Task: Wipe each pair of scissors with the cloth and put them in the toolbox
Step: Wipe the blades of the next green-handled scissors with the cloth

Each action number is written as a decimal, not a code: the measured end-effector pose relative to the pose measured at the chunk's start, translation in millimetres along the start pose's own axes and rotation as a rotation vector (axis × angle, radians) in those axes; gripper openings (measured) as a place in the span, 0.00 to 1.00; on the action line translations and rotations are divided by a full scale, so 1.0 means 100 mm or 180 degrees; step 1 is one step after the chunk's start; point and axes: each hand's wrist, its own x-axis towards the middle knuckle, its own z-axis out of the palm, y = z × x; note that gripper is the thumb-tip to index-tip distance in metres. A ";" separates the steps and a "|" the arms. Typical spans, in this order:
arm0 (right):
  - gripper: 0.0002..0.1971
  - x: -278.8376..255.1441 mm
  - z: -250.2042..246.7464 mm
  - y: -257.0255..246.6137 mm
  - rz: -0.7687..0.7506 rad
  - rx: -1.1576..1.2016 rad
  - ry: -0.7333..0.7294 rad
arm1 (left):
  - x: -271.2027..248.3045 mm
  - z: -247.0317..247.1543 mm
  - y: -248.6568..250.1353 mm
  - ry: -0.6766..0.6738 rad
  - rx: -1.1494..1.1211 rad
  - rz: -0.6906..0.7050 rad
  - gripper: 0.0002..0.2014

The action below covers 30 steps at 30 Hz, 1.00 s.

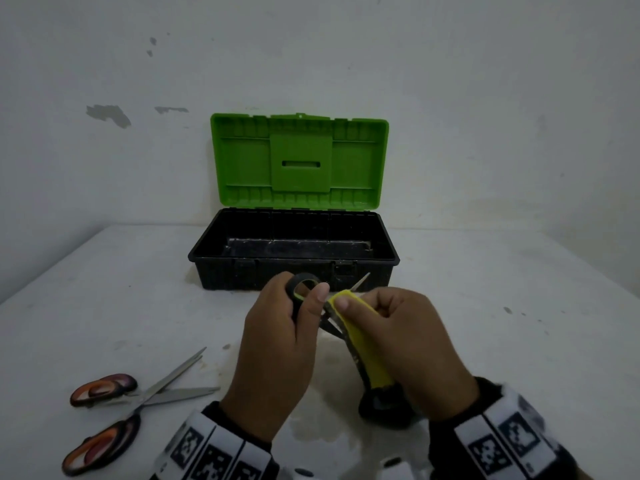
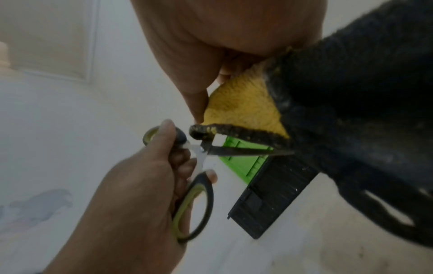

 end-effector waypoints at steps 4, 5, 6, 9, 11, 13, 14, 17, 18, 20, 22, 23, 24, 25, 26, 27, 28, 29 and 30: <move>0.19 0.00 0.13 0.00 0.0068 0.0125 0.0009 | 0.00 -0.02 0.01 0.0063 0.0318 0.0282 0.12; 0.18 0.03 0.12 0.01 0.0129 0.0200 0.0116 | 0.00 -0.03 0.01 0.0045 0.0395 0.0350 0.12; 0.18 0.07 0.11 0.02 0.0187 0.0234 0.0216 | 0.00 -0.04 0.01 0.0014 0.0472 0.0412 0.13; 0.18 0.12 0.07 0.02 0.0247 0.0259 0.0232 | 0.01 -0.05 -0.01 -0.0004 0.0590 0.0534 0.13; 0.18 0.06 0.10 -0.01 0.0216 0.0254 -0.0028 | 0.01 -0.05 -0.02 0.0000 0.0577 0.0589 0.12; 0.17 0.00 0.14 -0.06 0.0229 0.0257 -0.0168 | 0.01 -0.04 -0.02 -0.0003 0.0597 0.0650 0.11; 0.17 0.01 0.14 -0.05 0.0282 0.0335 -0.0133 | 0.00 -0.04 -0.03 -0.0013 0.0606 0.0662 0.12; 0.19 0.14 0.08 0.02 0.0485 0.0586 0.0124 | 0.02 -0.02 -0.04 -0.0042 0.0661 0.0704 0.17; 0.19 0.15 0.07 0.03 0.0503 0.0652 0.0130 | 0.03 -0.02 -0.04 -0.0047 0.0684 0.0718 0.18; 0.19 0.11 0.10 0.02 0.0465 0.0686 -0.0032 | 0.03 -0.02 -0.06 -0.0074 0.0691 0.0737 0.16; 0.18 0.03 0.14 -0.04 0.0414 0.0607 -0.0221 | 0.03 -0.03 -0.07 -0.0105 0.0687 0.0770 0.13; 0.18 0.02 0.14 -0.04 0.0422 0.0617 -0.0242 | 0.02 -0.03 -0.07 -0.0110 0.0694 0.0802 0.14; 0.18 0.05 0.13 -0.03 0.0454 0.0657 -0.0198 | 0.02 -0.03 -0.07 -0.0096 0.0709 0.0841 0.14; 0.18 0.09 0.11 -0.01 0.0507 0.0708 -0.0101 | 0.03 -0.03 -0.06 -0.0073 0.0725 0.0867 0.16; 0.18 0.14 0.09 0.02 0.0545 0.0767 0.0001 | 0.05 -0.03 -0.04 -0.0050 0.0732 0.0865 0.18; 0.18 0.17 0.08 0.04 0.0560 0.0818 0.0071 | 0.06 -0.03 -0.03 -0.0031 0.0723 0.0843 0.21; 0.19 0.17 0.09 0.05 0.0558 0.0848 0.0089 | 0.07 -0.04 -0.02 -0.0014 0.0699 0.0834 0.22; 0.18 0.14 0.11 0.04 0.0538 0.0849 0.0047 | 0.07 -0.04 -0.02 -0.0002 0.0662 0.0845 0.23; 0.18 0.10 0.13 0.02 0.0487 0.0809 -0.0044 | 0.07 -0.05 -0.03 0.0003 0.0622 0.0870 0.23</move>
